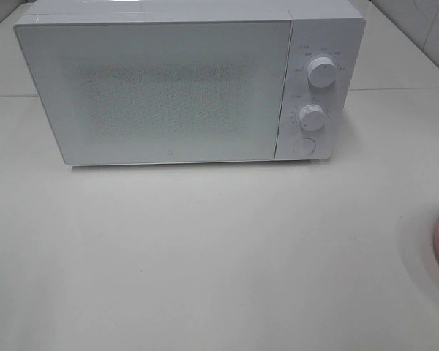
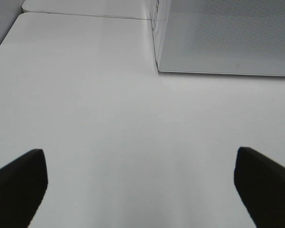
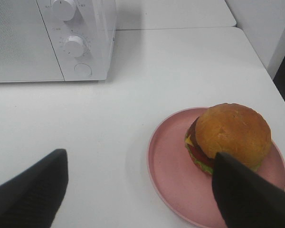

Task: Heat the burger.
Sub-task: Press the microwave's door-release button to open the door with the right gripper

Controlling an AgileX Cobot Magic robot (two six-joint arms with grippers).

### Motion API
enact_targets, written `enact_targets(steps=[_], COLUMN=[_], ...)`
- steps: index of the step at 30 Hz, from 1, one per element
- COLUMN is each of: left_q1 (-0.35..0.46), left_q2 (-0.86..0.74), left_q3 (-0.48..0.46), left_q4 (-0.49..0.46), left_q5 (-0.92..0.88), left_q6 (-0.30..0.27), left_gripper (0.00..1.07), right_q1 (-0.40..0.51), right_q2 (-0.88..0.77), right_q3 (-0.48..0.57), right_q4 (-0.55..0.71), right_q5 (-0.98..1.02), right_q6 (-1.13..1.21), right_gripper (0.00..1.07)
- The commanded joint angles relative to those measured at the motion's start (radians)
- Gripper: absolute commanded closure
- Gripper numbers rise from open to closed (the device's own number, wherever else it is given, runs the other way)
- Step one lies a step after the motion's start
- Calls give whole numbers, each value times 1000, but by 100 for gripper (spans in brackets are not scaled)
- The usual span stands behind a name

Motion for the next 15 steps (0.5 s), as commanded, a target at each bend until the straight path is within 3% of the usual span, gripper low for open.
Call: enact_targets(steps=[1,15], left_q1=[0,0], left_q2=[-11,-11], left_q3=[1,1], left_q4=[-6,-6], left_q5=[-17,-17], left_q6=[-1,-1], left_gripper=[7,7], right_q1=[-2,-2], right_q2=[-34,-30], right_q3=[0,-6], right_q4=[-1,-3], right_q5=[-13,-19], right_q6=[2,2], right_gripper=[32,32])
